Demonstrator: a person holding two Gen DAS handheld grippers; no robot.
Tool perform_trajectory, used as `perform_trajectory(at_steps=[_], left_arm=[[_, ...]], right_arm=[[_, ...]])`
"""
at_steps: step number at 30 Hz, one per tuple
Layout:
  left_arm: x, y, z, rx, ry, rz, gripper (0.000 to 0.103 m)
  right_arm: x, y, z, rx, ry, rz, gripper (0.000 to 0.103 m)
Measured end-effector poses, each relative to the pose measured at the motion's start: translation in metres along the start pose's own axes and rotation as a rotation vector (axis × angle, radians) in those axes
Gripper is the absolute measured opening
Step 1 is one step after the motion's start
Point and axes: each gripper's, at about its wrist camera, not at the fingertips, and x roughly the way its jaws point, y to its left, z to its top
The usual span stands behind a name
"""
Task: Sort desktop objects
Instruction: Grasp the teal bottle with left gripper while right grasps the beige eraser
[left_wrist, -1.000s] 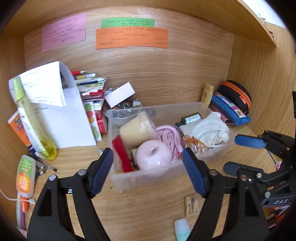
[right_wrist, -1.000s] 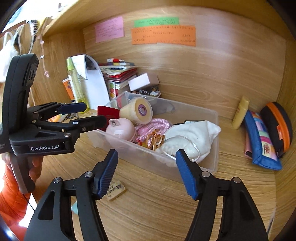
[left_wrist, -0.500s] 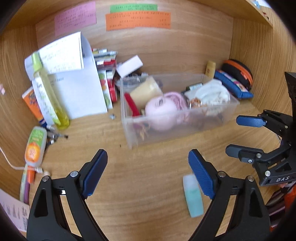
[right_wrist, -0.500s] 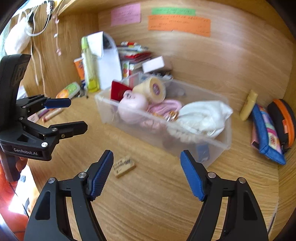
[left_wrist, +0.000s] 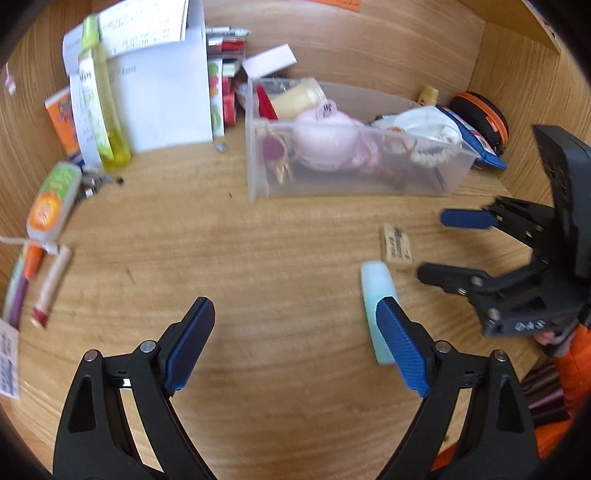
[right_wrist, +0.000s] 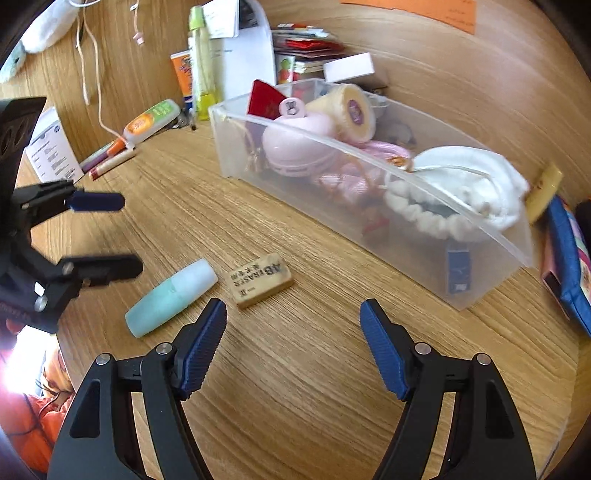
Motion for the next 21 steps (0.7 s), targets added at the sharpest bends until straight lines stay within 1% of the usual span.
perform_trajectory(at_steps=[6, 7, 8, 9, 11, 12, 15, 17, 21], left_arm=[[-0.001, -0.011, -0.007, 0.023, 0.011, -0.024, 0.090], [0.000, -0.012, -0.006, 0.029, 0.011, -0.030, 0.090], [0.000, -0.014, -0.006, 0.035, 0.014, -0.036, 0.090], [0.002, -0.015, -0.005, 0.040, 0.017, -0.039, 0.090], [0.006, -0.018, -0.003, 0.050, 0.028, -0.050, 0.090], [0.008, -0.020, -0.002, 0.055, 0.033, -0.053, 0.090], [0.017, -0.028, 0.000, 0.074, 0.050, -0.051, 0.090], [0.022, -0.033, 0.001, 0.087, 0.059, -0.047, 0.090], [0.027, -0.041, 0.002, 0.113, 0.058, -0.011, 0.090]], right_arm=[[0.015, 0.009, 0.007, -0.051, 0.019, 0.019, 0.069], [0.018, 0.011, 0.009, -0.059, 0.021, 0.014, 0.062], [0.019, 0.012, 0.011, -0.061, 0.018, 0.008, 0.058], [0.020, 0.012, 0.012, -0.061, 0.021, 0.013, 0.056], [0.022, 0.011, 0.015, -0.060, 0.023, 0.029, 0.048], [0.023, 0.012, 0.016, -0.059, 0.023, 0.034, 0.047], [0.024, 0.011, 0.019, -0.049, 0.022, 0.057, 0.038], [0.024, 0.011, 0.019, -0.044, 0.019, 0.057, 0.038], [0.022, 0.008, 0.018, -0.029, 0.014, 0.052, 0.038]])
